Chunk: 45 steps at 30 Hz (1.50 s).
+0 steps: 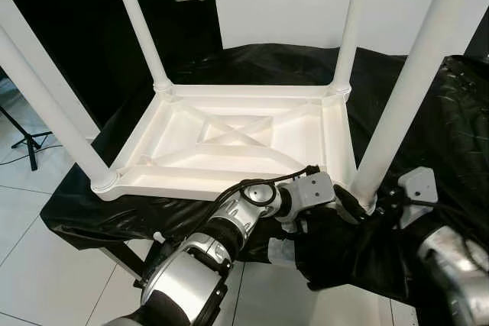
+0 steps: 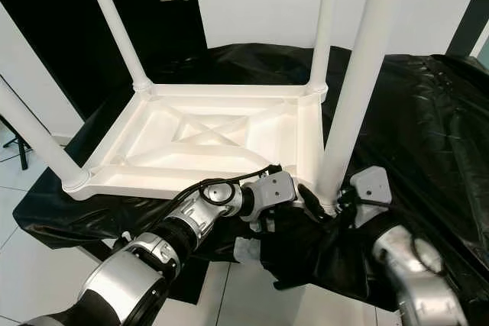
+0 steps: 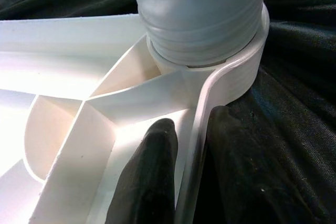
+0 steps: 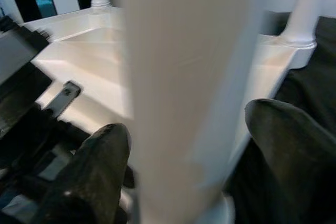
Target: Building children table
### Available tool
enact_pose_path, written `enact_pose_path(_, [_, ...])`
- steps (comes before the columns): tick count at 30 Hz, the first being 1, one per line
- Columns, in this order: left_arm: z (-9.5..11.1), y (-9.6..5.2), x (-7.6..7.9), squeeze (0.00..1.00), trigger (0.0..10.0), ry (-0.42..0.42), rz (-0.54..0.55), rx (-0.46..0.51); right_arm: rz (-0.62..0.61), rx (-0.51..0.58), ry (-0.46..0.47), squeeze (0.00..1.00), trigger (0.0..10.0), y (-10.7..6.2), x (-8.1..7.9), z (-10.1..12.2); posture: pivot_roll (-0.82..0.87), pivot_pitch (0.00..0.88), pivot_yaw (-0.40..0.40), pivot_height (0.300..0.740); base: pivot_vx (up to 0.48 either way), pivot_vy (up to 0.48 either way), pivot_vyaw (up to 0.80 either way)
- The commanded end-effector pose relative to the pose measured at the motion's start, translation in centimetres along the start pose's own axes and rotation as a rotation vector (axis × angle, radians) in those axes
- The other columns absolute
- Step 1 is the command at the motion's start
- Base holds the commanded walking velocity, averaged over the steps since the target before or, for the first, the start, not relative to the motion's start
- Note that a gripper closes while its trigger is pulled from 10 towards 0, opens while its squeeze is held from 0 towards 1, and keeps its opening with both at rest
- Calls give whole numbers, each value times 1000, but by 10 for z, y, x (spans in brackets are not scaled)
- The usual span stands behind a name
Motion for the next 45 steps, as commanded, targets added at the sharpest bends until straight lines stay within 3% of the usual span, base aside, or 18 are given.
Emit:
enact_pose_path(1, [-42,7,29,0,10000,-108,138,-223,60,-47,29,0,0,-3,-3,-7,28,0,74,740,0,0,0])
enact_pose_path(7, [-42,6,29,0,10000,-108,141,-223,171,-150,61,0,0,-11,-14,-20,29,0,74,740,0,0,0])
enact_pose_path(13, [-42,6,29,0,10000,-107,139,-224,212,-185,106,0,0,-13,-27,-32,29,0,76,740,0,0,0])
enact_pose_path(16, [-42,6,30,0,10000,-105,136,-223,125,-143,194,0,0,-8,-36,-39,28,0,80,740,0,0,0])
enact_pose_path(19, [-42,6,30,0,10000,-104,135,-222,101,-133,204,0,0,-6,-36,-39,28,0,80,740,0,0,0])
enact_pose_path(20, [-42,6,30,0,10000,-102,134,-223,16,-101,214,0,0,-2,-32,-39,25,0,81,740,0,0,0])
enact_pose_path(21, [-42,6,30,0,10000,-99,132,-224,-347,2,187,0,0,1,-13,-39,29,0,81,740,0,0,0])
enact_pose_path(22, [-42,6,30,0,10000,-99,132,-224,-347,2,187,0,0,1,-13,-39,29,0,81,740,0,0,0])
enact_pose_path(24, [-42,6,30,0,10000,-97,132,-224,-533,48,186,0,0,-3,-10,-40,30,0,82,740,0,0,0])
enact_pose_path(28, [-43,6,30,0,10000,-96,131,-226,-535,72,224,0,0,0,-22,-39,34,0,79,740,0,0,0])
enact_pose_path(36, [-43,6,31,0,10000,-98,132,-227,-569,93,205,0,0,3,-22,-36,31,0,76,740,0,0,0])
enact_pose_path(37, [-43,6,31,0,10000,-99,134,-226,-555,90,204,0,10000,5,-23,-35,32,0,73,740,0,0,0])
enact_pose_path(41, [-42,7,32,0,10000,-100,135,-225,-469,69,166,0,10000,8,-27,-35,31,0,73,740,0,0,0])
enact_pose_path(42, [-42,7,32,0,10000,-100,135,-224,-423,72,161,1000,10000,8,-26,-32,29,0,74,740,0,0,0])
enact_pose_path(45, [-42,7,32,0,10000,-101,135,-225,-334,72,150,1000,10000,7,-24,-27,21,0,77,740,0,0,0])
Point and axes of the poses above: a point about 5 cm out from each wrist's last joint towards the gripper, its own y axis pointing out of the wrist towards the gripper, its own z axis along the axis of the wrist's last joint, x = y × z, the point moved 2 cm from there along y, pointing out of the wrist towards the gripper, and after that the axes turned 12 degrees about y, right-handed, at the moved point
